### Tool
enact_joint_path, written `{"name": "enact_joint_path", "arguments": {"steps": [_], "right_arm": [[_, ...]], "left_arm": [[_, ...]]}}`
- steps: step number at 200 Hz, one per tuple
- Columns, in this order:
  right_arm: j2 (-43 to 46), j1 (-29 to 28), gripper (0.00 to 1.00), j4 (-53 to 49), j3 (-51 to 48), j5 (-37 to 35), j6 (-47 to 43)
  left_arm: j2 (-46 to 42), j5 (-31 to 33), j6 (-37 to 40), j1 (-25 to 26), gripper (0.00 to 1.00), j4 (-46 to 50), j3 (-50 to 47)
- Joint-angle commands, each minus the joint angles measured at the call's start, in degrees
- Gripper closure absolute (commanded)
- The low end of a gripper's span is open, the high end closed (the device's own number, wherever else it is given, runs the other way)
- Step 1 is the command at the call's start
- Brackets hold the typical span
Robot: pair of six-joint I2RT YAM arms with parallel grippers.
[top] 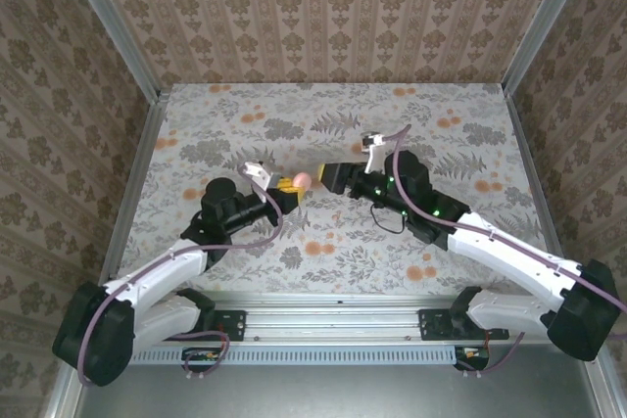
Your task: Insert the wireless bluetooth earbuds into the charging case
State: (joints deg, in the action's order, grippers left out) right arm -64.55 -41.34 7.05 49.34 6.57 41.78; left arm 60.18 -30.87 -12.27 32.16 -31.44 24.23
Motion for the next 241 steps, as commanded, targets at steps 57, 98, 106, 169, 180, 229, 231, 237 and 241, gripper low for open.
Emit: {"name": "enact_joint_path", "arguments": {"steps": [57,98,106,169,180,229,231,237,241], "right_arm": [[3.87,6.39,0.34,-9.01,2.37,12.75,-19.62],[4.39,7.9,0.33,-8.94,1.65,21.33,-34.36],[4.86,7.86,0.32,-8.53,1.08,22.38,-37.28],[1.96,8.44,0.29,-13.71,2.41,28.79,-50.11],[1.19,9.09,0.29,-13.51,2.46,30.17,-51.45],[-3.69,11.5,0.32,-23.07,9.22,39.19,-63.9],[-3.92,11.51,0.32,-23.4,9.48,39.46,-64.14],[-4.6,11.63,0.32,-24.4,10.31,40.16,-65.34],[-5.09,11.72,0.32,-24.99,10.9,40.66,-66.11]], "left_arm": [[1.02,-5.24,-2.16,-0.21,0.8,-6.29,1.55],[1.28,-7.83,-3.22,-1.11,0.8,-9.96,0.52],[1.34,-8.6,-3.96,-1.57,0.81,-11.33,0.23],[5.56,-14.68,-10.26,-5.14,0.81,-23.96,-1.46],[5.78,-15.43,-9.93,-5.14,0.81,-24.58,-1.46],[6.2,-20.51,-8.76,-5.13,0.82,-24.9,0.09],[6.18,-20.64,-8.7,-5.12,0.82,-24.9,0.2],[6.24,-21.26,-8.48,-5.09,0.82,-24.67,0.42],[6.26,-21.68,-8.26,-5.01,0.82,-24.41,0.59]]}}
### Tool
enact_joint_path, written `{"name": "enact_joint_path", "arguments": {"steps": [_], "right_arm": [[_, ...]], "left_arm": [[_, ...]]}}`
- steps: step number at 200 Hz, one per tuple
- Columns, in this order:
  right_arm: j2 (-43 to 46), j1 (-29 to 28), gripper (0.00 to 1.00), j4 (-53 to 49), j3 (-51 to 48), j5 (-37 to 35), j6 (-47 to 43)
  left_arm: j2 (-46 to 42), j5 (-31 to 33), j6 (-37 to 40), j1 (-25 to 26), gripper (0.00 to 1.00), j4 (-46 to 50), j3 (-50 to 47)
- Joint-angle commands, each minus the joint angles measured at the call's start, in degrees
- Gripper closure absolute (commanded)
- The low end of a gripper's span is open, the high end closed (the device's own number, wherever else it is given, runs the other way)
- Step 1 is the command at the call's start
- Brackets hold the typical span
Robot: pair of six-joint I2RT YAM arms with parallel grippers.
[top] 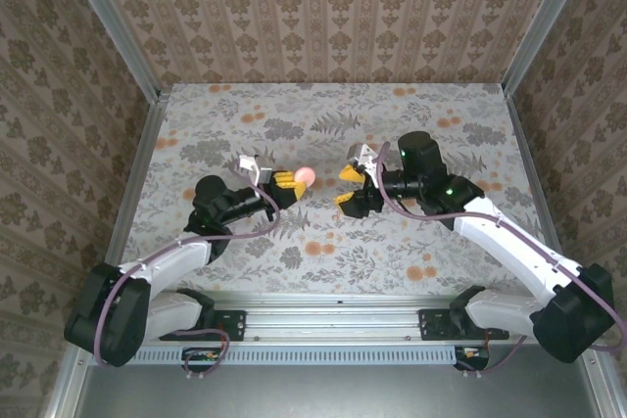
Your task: Insert the wireless bluetooth earbuds into the charging case
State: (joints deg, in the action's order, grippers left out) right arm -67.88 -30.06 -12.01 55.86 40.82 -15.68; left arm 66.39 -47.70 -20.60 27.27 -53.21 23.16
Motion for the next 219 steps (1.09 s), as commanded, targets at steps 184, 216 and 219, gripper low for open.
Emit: {"name": "enact_joint_path", "arguments": {"steps": [184,216,219], "right_arm": [[-20.97,0.33,0.53,-26.54,23.36,18.48,-28.83],[-21.09,0.36,0.69,-27.14,24.17,18.6,-29.84],[-21.07,0.36,0.7,-27.25,24.19,18.61,-29.96]], "left_arm": [[1.55,-6.09,2.3,3.14,0.82,-0.39,4.97],[1.28,-5.65,2.42,3.49,0.82,0.08,4.73],[1.28,-5.65,2.56,3.57,0.82,0.12,4.71]]}}
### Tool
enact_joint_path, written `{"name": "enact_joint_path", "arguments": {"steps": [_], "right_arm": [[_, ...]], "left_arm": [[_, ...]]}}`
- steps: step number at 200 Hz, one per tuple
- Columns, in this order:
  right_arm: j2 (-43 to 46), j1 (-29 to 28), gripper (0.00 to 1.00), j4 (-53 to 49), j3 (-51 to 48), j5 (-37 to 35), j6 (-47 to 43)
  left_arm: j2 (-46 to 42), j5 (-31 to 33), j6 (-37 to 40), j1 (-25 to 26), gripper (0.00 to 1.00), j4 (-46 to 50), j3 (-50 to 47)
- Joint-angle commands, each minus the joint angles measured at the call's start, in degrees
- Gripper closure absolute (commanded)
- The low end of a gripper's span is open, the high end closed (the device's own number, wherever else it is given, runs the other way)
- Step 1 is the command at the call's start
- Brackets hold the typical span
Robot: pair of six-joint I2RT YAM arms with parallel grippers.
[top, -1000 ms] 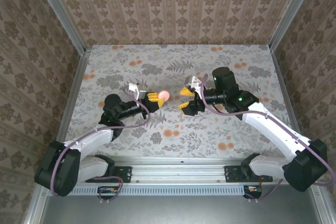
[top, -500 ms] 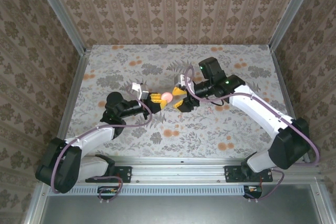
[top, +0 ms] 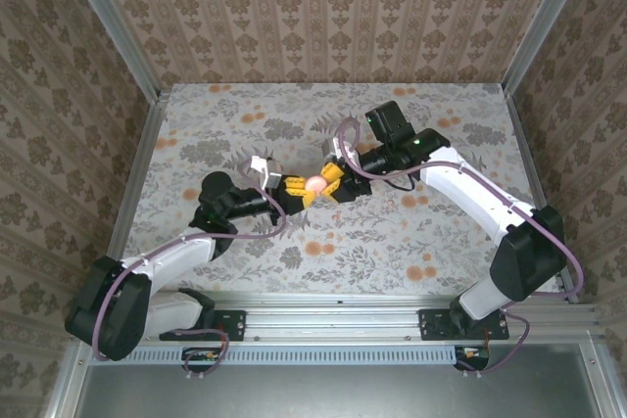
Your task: Insert the wireless bluetooth earbuds into the charging case
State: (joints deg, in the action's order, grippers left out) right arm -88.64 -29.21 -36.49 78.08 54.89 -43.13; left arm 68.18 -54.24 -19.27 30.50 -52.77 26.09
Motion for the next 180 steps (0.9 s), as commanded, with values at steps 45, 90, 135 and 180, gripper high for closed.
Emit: {"name": "enact_joint_path", "arguments": {"steps": [45,90,135,180], "right_arm": [[0.97,-0.5,0.86,-3.75,2.27,2.2,-3.59],[6.8,-1.87,0.86,-6.08,-0.61,-14.89,-7.21],[8.48,-7.33,0.87,-12.81,-0.43,-33.67,-15.82],[8.48,-10.57,0.86,-11.87,-0.48,-34.13,-15.83]], "left_arm": [[-1.74,1.35,4.23,0.52,0.65,4.43,2.33],[-8.18,3.03,25.53,2.24,0.37,35.59,8.59],[-10.0,7.35,38.8,4.17,0.36,49.26,11.11],[-8.96,8.7,44.02,5.87,0.37,54.3,12.4]]}}
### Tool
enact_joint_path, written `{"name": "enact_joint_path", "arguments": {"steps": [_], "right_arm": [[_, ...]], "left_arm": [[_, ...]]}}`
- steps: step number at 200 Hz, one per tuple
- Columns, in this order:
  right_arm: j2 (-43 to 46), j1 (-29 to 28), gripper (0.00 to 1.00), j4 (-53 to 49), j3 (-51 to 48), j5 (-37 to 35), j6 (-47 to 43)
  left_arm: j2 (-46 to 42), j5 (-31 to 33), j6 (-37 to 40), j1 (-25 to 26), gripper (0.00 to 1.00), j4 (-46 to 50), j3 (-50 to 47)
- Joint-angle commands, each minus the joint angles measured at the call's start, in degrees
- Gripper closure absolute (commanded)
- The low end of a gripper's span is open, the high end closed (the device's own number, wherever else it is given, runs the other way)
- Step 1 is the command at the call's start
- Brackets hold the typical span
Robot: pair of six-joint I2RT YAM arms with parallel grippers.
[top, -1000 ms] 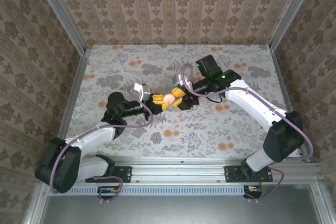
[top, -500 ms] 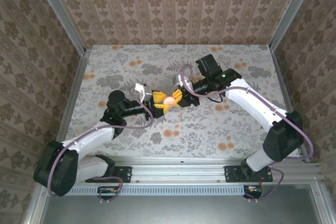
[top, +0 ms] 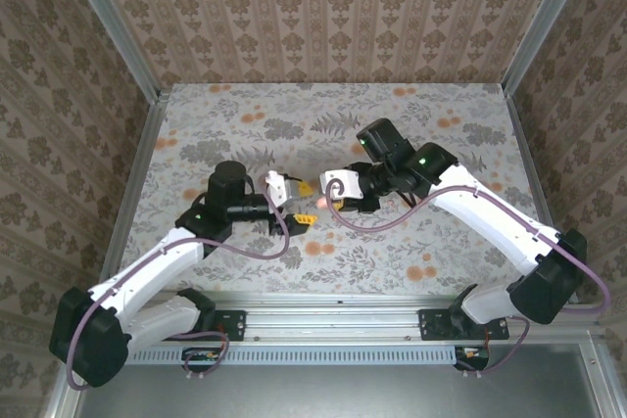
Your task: Insert the wireless bluetooth earbuds into the charging case
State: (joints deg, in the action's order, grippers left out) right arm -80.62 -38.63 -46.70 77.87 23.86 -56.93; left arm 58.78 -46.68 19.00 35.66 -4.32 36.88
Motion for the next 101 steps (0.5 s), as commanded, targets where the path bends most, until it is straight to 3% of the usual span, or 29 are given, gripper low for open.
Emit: {"name": "enact_joint_path", "arguments": {"steps": [1,101], "right_arm": [[0.46,-1.21,0.86,-1.7,-0.22,-3.06,-2.04],[-1.12,-3.19,0.85,0.58,-0.65,3.19,-1.04]], "left_arm": [[0.45,1.19,5.76,0.72,0.37,5.83,1.61],[1.22,-0.72,2.55,1.86,0.44,2.0,1.32]]}}
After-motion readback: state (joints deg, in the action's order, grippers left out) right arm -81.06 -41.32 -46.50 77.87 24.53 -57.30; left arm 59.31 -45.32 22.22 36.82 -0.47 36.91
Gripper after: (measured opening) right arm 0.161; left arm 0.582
